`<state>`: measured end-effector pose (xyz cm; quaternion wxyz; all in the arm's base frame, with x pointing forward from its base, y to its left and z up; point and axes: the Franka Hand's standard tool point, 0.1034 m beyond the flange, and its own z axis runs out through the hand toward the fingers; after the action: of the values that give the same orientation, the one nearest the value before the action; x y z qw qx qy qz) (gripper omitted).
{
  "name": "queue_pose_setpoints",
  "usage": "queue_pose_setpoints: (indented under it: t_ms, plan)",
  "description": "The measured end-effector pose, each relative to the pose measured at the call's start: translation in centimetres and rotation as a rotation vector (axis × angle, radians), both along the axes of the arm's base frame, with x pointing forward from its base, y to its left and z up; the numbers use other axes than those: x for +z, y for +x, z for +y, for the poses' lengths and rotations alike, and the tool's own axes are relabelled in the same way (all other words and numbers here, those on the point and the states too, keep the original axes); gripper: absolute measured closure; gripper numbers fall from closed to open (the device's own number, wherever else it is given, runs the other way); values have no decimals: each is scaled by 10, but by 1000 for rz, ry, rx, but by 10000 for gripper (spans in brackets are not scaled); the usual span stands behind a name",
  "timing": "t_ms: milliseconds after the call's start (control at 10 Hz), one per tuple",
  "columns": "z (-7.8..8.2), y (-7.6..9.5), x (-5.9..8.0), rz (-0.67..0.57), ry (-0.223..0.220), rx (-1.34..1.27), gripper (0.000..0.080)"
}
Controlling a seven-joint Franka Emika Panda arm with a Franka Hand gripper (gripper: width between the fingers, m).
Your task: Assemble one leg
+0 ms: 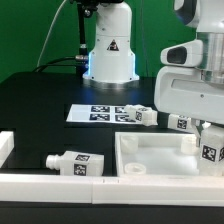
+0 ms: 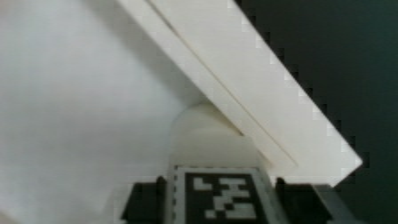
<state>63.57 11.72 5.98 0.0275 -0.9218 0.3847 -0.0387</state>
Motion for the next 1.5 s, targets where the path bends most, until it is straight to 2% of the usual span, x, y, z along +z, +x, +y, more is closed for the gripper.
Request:
queue_pose_setpoints:
  t_ms: [100,300,600,900,1200,1300,1400,1500]
  plan:
    - [-2,1,0,1,16,-122,516]
    - [0,3,0,14,81,-506,516]
    - [2,5,2,33,131,-869,515]
    - [2,5,-1,37,145,-1018,515]
    - [2,4,-2,38,144,-1023,510]
    - [2,4,-2,38,143,-1014,305]
    - [2,5,1,34,138,-935,305]
    - [3,8,12,22,145,-867,184]
